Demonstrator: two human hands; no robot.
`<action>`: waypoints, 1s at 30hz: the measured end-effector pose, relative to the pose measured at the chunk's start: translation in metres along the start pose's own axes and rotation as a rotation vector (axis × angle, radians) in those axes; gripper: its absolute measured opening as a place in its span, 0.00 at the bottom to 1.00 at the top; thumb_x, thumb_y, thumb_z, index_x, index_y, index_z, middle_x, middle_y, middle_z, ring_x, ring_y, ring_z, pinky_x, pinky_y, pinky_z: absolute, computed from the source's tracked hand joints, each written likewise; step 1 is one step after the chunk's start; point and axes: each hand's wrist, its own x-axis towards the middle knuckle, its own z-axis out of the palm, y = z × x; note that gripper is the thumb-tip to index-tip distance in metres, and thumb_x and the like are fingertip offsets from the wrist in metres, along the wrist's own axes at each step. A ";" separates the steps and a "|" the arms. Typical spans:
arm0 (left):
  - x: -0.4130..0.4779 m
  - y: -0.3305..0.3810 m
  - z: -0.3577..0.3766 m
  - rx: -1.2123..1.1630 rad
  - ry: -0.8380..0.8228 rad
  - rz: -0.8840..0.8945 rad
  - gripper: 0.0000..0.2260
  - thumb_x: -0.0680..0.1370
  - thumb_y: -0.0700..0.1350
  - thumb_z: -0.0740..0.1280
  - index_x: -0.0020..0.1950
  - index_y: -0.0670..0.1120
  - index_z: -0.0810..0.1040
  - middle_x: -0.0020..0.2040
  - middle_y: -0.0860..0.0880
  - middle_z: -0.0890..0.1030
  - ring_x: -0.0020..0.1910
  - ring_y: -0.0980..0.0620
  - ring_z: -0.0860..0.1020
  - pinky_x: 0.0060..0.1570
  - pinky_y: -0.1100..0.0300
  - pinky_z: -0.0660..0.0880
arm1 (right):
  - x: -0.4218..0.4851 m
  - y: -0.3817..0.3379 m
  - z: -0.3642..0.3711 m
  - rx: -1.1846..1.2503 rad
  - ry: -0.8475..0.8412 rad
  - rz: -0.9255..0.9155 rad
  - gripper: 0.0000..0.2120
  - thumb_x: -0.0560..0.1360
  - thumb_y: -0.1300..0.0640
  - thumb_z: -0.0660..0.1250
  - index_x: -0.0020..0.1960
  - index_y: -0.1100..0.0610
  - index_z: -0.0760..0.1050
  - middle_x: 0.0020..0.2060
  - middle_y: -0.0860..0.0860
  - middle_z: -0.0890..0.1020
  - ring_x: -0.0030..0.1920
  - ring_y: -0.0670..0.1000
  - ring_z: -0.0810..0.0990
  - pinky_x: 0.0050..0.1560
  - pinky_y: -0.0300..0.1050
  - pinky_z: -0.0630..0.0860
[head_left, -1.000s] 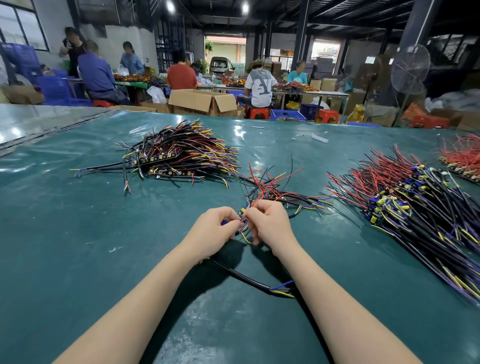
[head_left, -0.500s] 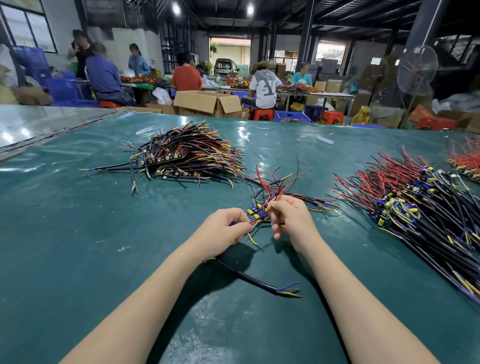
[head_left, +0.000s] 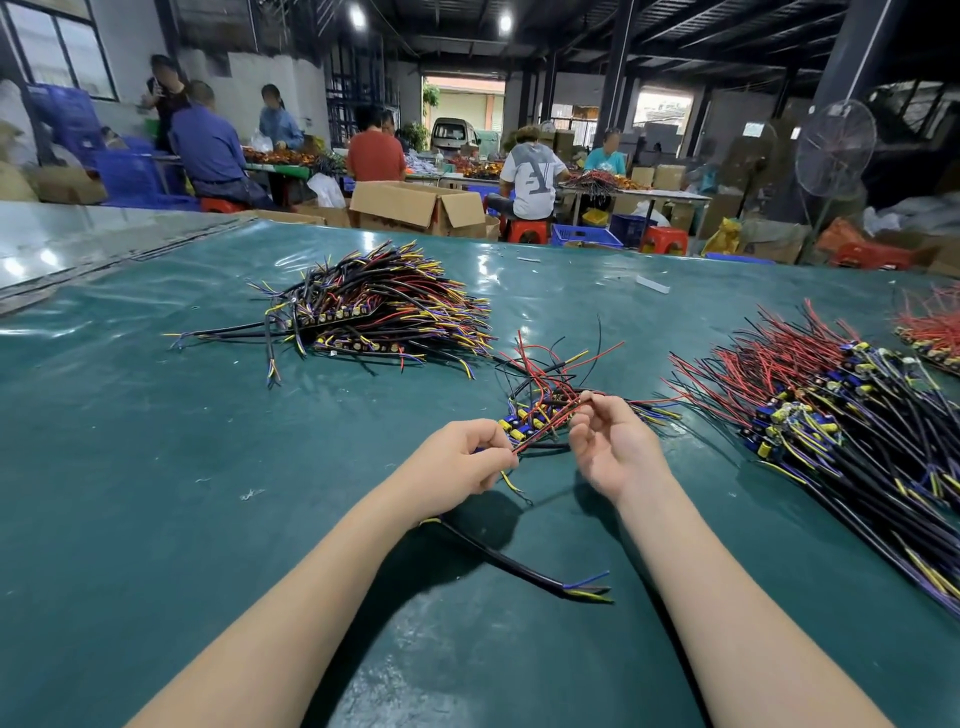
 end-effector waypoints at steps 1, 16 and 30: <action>0.000 -0.001 -0.001 0.001 0.003 0.001 0.09 0.76 0.37 0.62 0.36 0.45 0.71 0.21 0.55 0.68 0.19 0.59 0.62 0.20 0.72 0.58 | 0.000 -0.002 -0.001 0.034 0.008 0.000 0.13 0.78 0.63 0.56 0.36 0.60 0.71 0.17 0.48 0.73 0.17 0.43 0.72 0.18 0.32 0.69; 0.004 -0.003 -0.004 -0.395 0.157 -0.031 0.10 0.77 0.35 0.60 0.36 0.44 0.70 0.22 0.54 0.65 0.19 0.59 0.57 0.18 0.72 0.51 | -0.009 0.018 0.003 -0.374 -0.254 0.085 0.08 0.77 0.65 0.60 0.43 0.60 0.77 0.24 0.48 0.78 0.21 0.41 0.74 0.19 0.32 0.69; 0.003 -0.004 -0.008 -0.357 0.060 -0.107 0.10 0.76 0.36 0.60 0.35 0.44 0.70 0.21 0.54 0.69 0.18 0.59 0.62 0.17 0.72 0.54 | -0.016 0.034 0.009 -0.525 -0.542 0.076 0.19 0.75 0.68 0.58 0.35 0.56 0.82 0.21 0.47 0.74 0.20 0.42 0.69 0.21 0.31 0.65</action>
